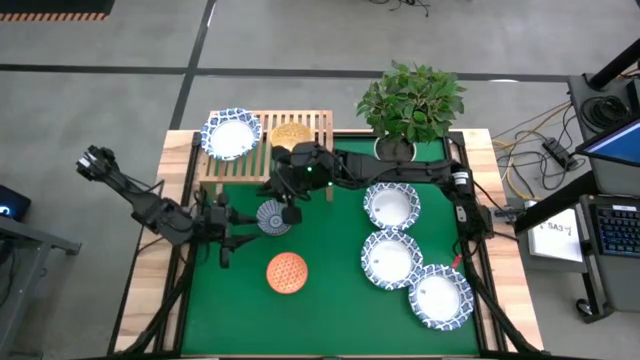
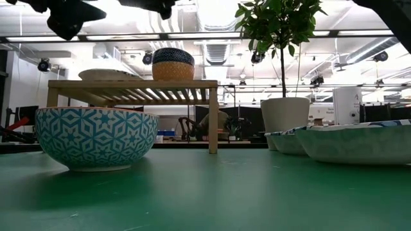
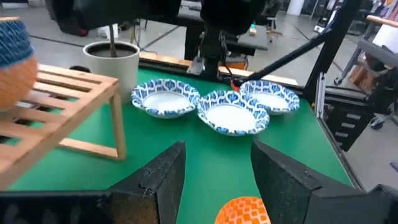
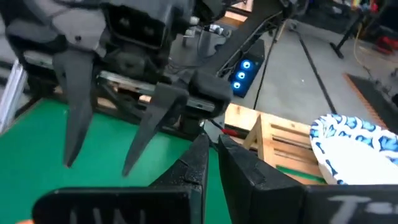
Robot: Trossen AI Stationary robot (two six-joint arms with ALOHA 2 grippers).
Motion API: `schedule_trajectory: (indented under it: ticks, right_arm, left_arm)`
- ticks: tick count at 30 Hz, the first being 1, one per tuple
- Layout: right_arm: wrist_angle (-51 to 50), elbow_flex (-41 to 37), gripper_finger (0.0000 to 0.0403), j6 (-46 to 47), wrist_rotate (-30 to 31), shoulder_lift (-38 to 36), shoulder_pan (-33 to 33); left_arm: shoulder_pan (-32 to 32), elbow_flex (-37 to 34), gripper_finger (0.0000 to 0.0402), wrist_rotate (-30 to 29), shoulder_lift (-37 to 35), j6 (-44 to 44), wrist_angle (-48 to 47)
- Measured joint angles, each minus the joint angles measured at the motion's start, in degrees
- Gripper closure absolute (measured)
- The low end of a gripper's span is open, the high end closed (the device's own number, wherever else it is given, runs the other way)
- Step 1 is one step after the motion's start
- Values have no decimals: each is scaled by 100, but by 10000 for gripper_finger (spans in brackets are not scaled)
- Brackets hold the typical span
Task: Place and stack bowls onto a shelf
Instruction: Stack the yellow bowl on top of the light blue bowl on the shelf
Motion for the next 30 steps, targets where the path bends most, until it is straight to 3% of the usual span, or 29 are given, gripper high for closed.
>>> schedule_trajectory:
  ticks: [6, 16, 20, 23, 27, 30]
  right_arm:
    - [138, -99, 377, -470, -966, 0, 220]
    - [31, -411, 377, -1157, -1080, -117, 143]
    - [495, -842, 378, -1206, -1133, -319, -79]
    - [1024, -1271, 387, -899, -1072, -520, -335]
    - [1815, -1834, 394, 44, -349, -803, -761]
    - [2383, -2160, 394, 739, -208, -839, -1053]
  left_arm:
    - [0, 0, 236, 9, 452, 54, 786]
    - [0, 0, 236, 8, 787, -116, 970]
    - [0, 0, 236, 3, 740, 77, 1034]
    - [0, 0, 236, 0, 656, 149, 1027]
    - [0, 0, 236, -4, 579, 225, 1021]
    - [9, 0, 236, -7, 556, 348, 1082]
